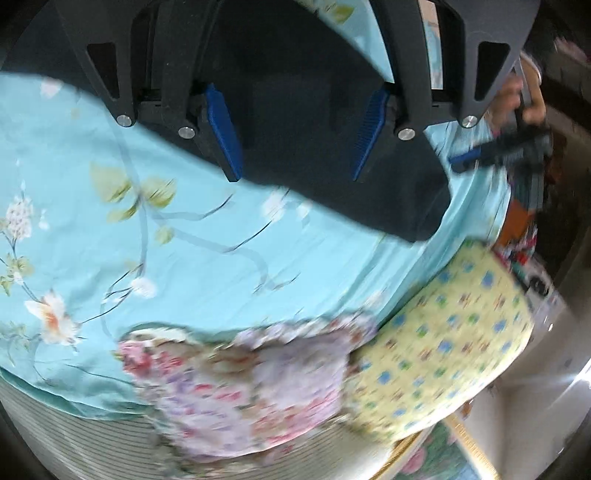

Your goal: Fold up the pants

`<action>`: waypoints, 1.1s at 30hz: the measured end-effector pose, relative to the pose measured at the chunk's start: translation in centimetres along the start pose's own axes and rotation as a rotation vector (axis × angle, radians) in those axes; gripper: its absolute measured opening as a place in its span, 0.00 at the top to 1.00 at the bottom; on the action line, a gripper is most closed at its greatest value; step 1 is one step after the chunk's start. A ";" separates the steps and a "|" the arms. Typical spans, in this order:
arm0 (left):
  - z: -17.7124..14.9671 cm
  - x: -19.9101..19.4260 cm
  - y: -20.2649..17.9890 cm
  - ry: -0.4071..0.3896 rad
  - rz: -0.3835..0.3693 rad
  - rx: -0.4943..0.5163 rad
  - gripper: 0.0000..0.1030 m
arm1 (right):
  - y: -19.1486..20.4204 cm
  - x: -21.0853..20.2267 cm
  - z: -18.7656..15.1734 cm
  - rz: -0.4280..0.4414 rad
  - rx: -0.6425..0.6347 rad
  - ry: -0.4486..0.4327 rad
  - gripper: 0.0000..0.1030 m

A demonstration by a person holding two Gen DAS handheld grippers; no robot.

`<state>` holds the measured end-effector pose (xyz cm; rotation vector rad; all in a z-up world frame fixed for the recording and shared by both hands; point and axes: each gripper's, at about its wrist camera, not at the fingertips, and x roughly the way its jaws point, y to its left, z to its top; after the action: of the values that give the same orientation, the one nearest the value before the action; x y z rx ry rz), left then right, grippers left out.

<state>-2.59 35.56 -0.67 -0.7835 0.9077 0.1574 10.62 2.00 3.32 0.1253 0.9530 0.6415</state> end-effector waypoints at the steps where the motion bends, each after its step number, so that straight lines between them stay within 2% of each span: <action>1: 0.0 0.5 -0.1 0.008 0.010 -0.007 0.37 | -0.8 0.3 0.6 -0.011 0.014 -0.002 0.40; 5: 0.1 1.5 -0.7 0.002 0.043 0.000 0.36 | -2.7 3.5 2.3 -0.088 0.004 0.070 0.44; 7: 0.1 1.7 -0.9 -0.003 0.053 0.007 0.36 | -2.7 5.2 2.3 -0.093 -0.021 0.120 0.47; 11: 0.1 2.2 -1.4 -0.011 0.071 0.027 0.36 | -0.8 8.0 0.8 -0.104 -0.140 0.214 0.49; 14: 0.2 2.6 -1.9 -0.025 0.081 0.045 0.36 | 1.0 8.5 -0.6 -0.111 -0.249 0.230 0.49; 16: 0.2 2.9 -2.3 -0.040 0.097 0.063 0.36 | 1.4 8.7 -0.6 -0.112 -0.291 0.244 0.56; 17: 0.3 3.1 -2.8 -0.056 0.106 0.080 0.45 | 1.3 8.8 -0.4 -0.093 -0.288 0.258 0.62; 18: 0.3 3.2 -2.9 -0.063 0.108 0.088 0.53 | 1.1 8.9 -0.1 -0.073 -0.282 0.269 0.76; 19: 0.3 3.4 -3.2 -0.063 0.115 0.100 0.63 | 1.0 9.0 0.1 -0.054 -0.277 0.274 0.83; 20: 0.3 3.3 -3.3 -0.067 0.106 0.104 0.74 | 1.0 8.9 0.2 -0.058 -0.276 0.271 0.85; 21: 0.3 2.9 -3.4 -0.077 0.089 0.107 0.78 | 1.3 8.8 0.3 -0.067 -0.288 0.269 0.87; 24: 0.4 0.5 -4.0 -0.124 0.014 0.130 0.80 | 2.2 6.8 0.6 -0.089 -0.316 0.198 0.88; 25: 0.4 -0.3 -4.3 -0.141 -0.009 0.139 0.80 | 2.2 5.5 1.3 -0.089 -0.296 0.152 0.89; 28: 0.4 -1.7 -4.5 -0.169 -0.049 0.166 0.80 | 1.8 4.2 2.3 -0.099 -0.252 0.087 0.90; 31: 0.4 -0.7 -3.7 -0.140 -0.029 0.172 0.80 | 1.6 5.5 1.9 -0.110 -0.236 0.104 0.90; 33: 0.2 0.7 -2.9 -0.110 0.009 0.188 0.80 | 1.6 6.9 0.9 -0.145 -0.247 0.124 0.90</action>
<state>-0.75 33.45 0.46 -0.5907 0.8092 0.1202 13.41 7.34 -0.50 -0.2034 0.9839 0.6329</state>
